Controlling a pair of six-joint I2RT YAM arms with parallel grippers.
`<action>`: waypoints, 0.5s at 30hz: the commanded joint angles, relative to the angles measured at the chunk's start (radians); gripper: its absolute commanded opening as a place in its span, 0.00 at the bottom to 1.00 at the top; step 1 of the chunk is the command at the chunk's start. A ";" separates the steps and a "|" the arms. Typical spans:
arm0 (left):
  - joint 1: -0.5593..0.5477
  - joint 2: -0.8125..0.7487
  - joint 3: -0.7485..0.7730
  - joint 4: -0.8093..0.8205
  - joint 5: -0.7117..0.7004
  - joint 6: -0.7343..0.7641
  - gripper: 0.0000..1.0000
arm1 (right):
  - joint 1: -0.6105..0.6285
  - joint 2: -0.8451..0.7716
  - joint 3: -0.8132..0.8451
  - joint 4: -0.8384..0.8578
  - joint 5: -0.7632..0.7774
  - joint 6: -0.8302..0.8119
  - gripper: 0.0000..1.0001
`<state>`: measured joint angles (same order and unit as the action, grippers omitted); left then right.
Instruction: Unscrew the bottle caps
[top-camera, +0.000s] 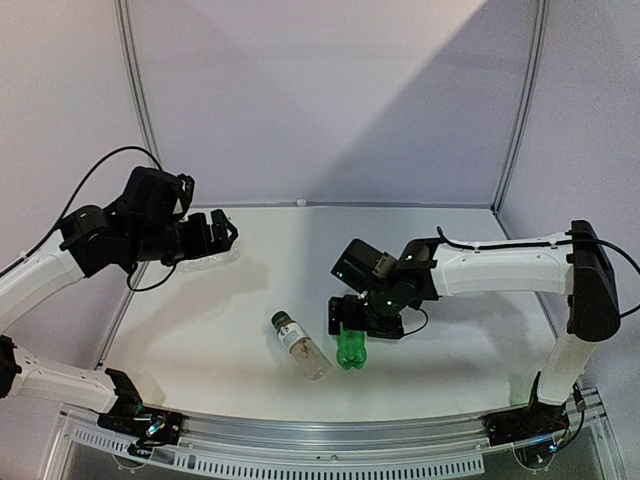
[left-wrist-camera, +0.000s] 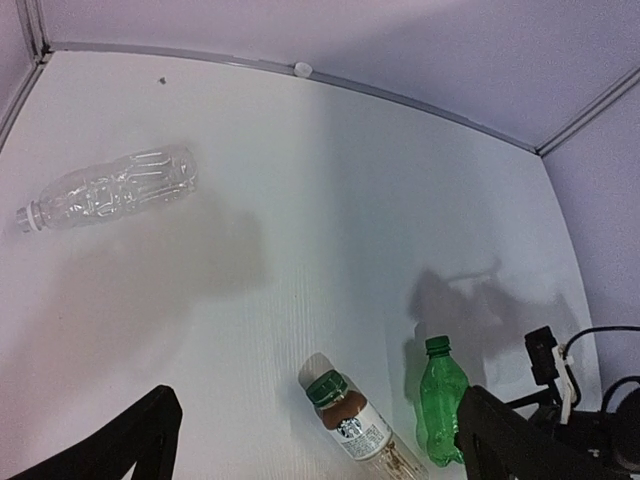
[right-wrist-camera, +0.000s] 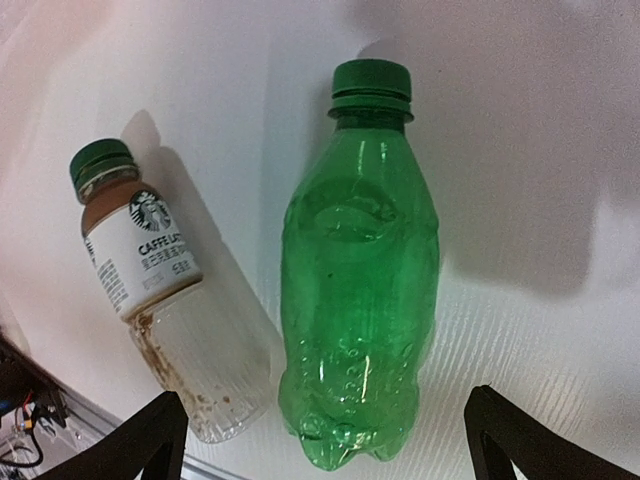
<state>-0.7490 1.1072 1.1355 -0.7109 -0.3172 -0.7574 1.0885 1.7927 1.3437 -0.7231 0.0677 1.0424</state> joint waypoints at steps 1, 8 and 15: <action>-0.009 -0.047 0.004 -0.029 0.053 0.039 0.99 | 0.007 0.043 0.010 -0.003 0.085 0.090 0.98; -0.009 -0.070 -0.017 -0.004 0.103 0.044 0.99 | 0.030 0.083 -0.017 0.079 0.084 0.107 0.93; -0.009 -0.093 -0.045 0.013 0.122 0.056 0.99 | 0.033 0.104 -0.060 0.113 0.083 0.139 0.88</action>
<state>-0.7490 1.0363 1.1198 -0.7147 -0.2241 -0.7242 1.1149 1.8725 1.3075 -0.6342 0.1261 1.1511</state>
